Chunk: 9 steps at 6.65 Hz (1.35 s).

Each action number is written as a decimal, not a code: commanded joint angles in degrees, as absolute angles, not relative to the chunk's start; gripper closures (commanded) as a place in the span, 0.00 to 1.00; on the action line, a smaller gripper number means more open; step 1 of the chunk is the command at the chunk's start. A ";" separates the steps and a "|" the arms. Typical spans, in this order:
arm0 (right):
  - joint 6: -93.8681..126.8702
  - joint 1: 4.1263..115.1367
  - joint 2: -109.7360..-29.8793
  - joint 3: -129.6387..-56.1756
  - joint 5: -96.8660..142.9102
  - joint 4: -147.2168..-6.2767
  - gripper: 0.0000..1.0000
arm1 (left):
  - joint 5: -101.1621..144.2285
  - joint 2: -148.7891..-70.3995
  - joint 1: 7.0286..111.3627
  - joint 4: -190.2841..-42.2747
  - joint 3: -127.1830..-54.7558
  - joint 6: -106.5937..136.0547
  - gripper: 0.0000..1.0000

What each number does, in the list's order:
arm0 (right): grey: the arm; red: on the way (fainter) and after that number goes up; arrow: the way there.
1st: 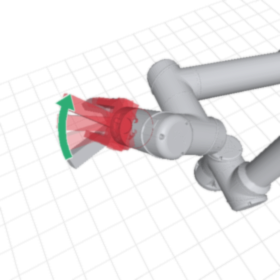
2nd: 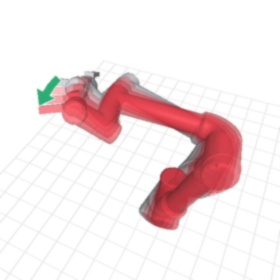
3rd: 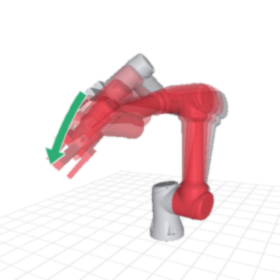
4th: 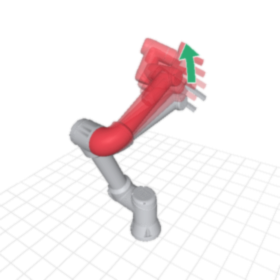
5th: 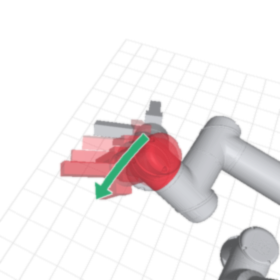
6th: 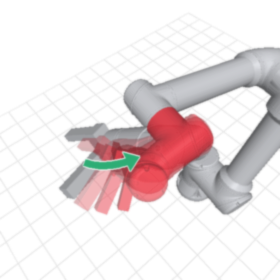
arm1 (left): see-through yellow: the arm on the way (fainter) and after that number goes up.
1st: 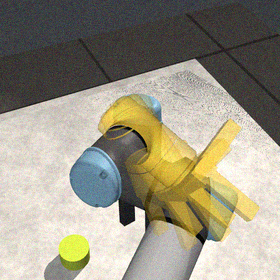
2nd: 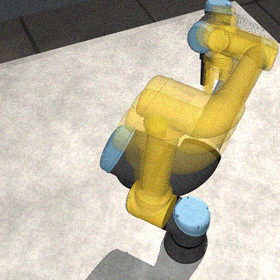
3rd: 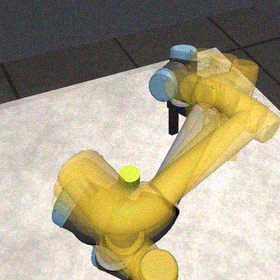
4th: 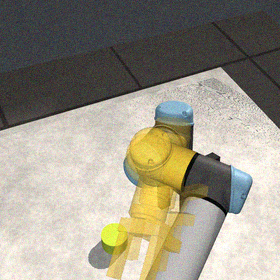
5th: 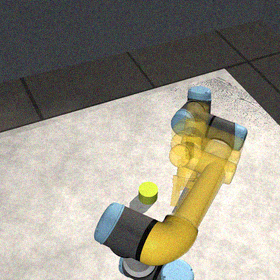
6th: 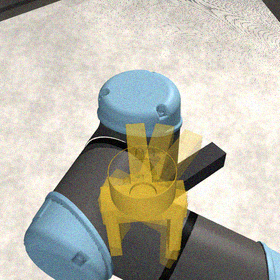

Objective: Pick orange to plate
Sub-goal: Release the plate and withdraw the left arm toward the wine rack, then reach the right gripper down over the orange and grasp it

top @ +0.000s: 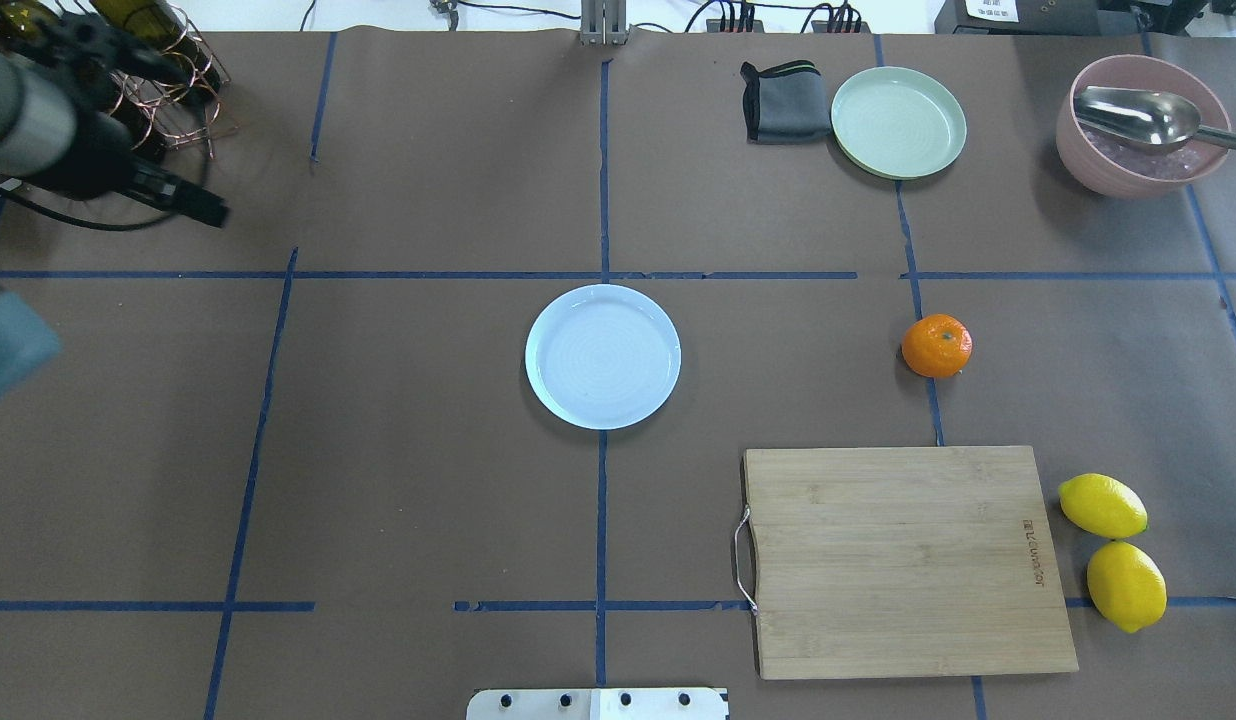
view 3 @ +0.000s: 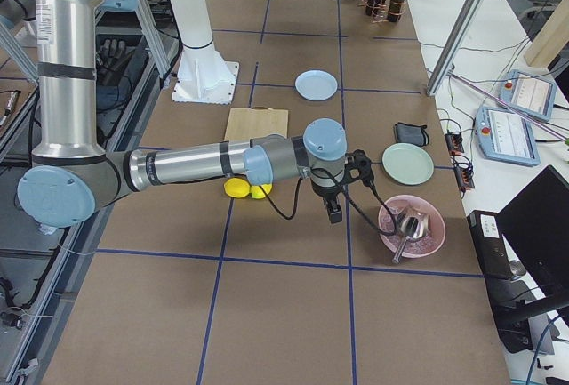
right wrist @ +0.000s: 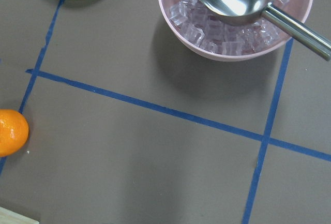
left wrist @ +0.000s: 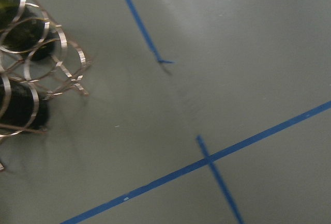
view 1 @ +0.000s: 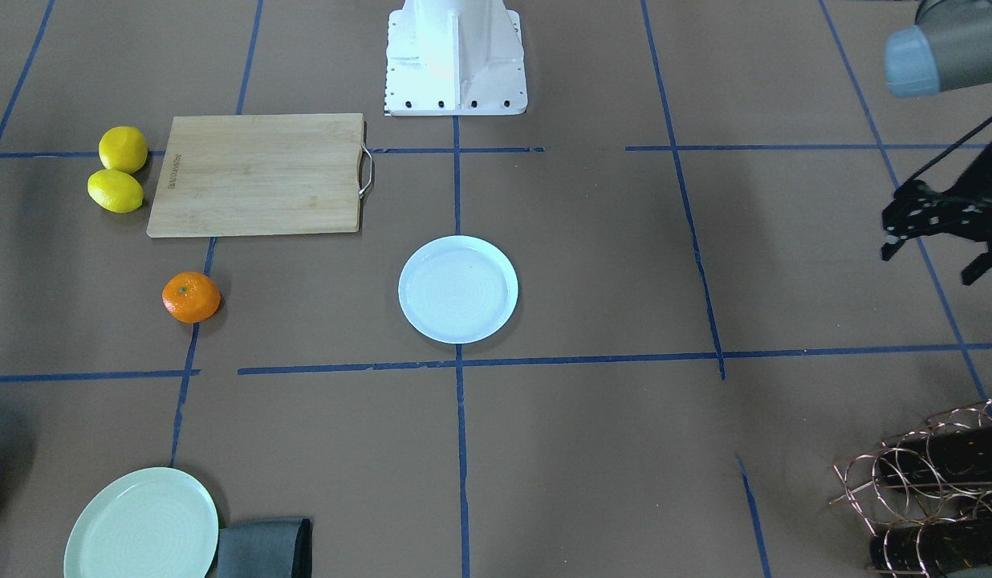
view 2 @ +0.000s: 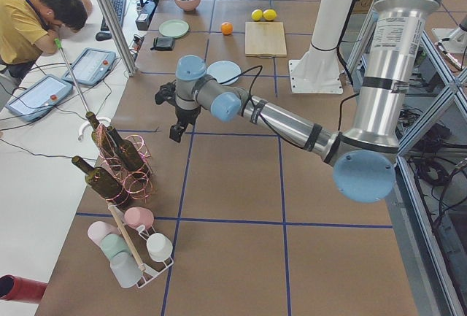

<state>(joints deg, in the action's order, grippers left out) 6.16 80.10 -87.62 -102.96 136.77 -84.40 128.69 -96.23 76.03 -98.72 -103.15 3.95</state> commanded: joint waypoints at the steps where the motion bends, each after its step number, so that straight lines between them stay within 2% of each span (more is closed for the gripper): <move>1: 9.92 73.95 -81.77 -103.88 133.53 -89.87 0.00 | 130.25 -93.17 88.97 -82.02 -99.94 -11.37 0.00; 2: 13.06 69.22 -81.39 -107.28 128.46 -92.26 0.00 | 130.34 -88.55 90.42 -82.00 -100.37 -15.60 0.00; 3: 18.06 64.91 -81.39 -109.66 126.32 -92.55 0.00 | 132.52 -86.94 94.35 -82.00 -99.94 -15.73 0.00; 5: 18.90 57.35 -81.21 -110.48 125.96 -91.93 0.00 | 132.98 -85.69 94.57 -81.65 -99.32 -15.47 0.00; 6: 20.29 55.83 -79.91 -109.61 125.16 -91.59 0.00 | 133.15 -86.13 94.48 -81.91 -98.79 -15.12 0.00; 8: 35.79 49.87 -79.89 -103.66 119.66 -76.29 0.00 | 133.24 -86.04 94.48 -81.91 -99.58 -15.12 0.00; 9: 36.82 48.79 -79.98 -101.19 119.18 -72.46 0.00 | 133.24 -86.13 94.48 -81.91 -99.67 -15.12 0.00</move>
